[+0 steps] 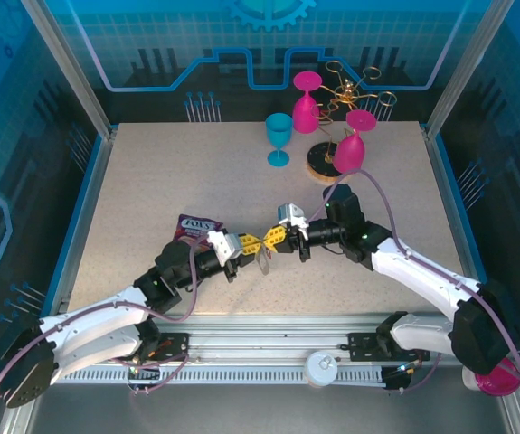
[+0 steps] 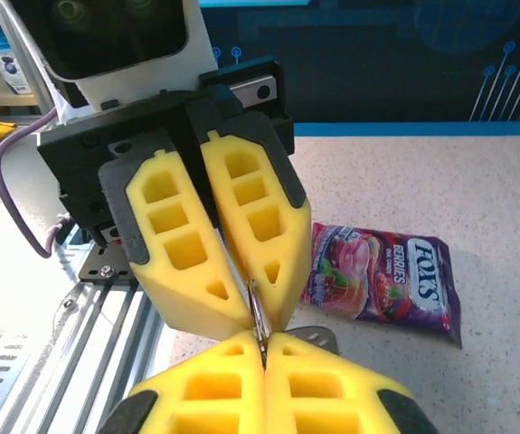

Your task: Put the keys on the keyring

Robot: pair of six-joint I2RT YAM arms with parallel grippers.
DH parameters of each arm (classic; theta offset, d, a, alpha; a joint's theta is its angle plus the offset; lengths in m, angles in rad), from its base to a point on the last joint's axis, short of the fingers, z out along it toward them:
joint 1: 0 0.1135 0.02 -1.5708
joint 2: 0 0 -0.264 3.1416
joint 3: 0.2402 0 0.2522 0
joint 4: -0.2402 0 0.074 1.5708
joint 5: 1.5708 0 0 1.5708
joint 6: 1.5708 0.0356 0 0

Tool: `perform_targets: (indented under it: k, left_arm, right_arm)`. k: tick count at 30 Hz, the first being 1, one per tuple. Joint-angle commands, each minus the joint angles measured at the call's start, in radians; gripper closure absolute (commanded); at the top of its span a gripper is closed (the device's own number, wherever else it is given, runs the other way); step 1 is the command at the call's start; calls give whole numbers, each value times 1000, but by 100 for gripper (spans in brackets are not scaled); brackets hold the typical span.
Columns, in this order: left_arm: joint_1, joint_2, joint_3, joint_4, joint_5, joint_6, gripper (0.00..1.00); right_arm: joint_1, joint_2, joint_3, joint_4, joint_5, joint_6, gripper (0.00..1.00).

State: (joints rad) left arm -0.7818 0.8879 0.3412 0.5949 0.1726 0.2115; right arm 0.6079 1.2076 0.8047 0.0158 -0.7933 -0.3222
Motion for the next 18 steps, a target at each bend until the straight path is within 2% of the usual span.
perform_targets:
  k: [1,5,9,18]
  left_arm:
    - [0,-24,73,-198,-39,70,88]
    - [1,-21,112,-312,-17,100,93]
    - [-1,-15,119,-312,-5,102,94]
    - [1,32,134,-264,44,96,93]
  right_arm:
    - [23,-8,129,-309,74,-197,100]
    - [69,26,243,-534,180,-326,100]
    - [113,60,316,-623,232,-377,100]
    - [176,86,334,-562,177,-341,100]
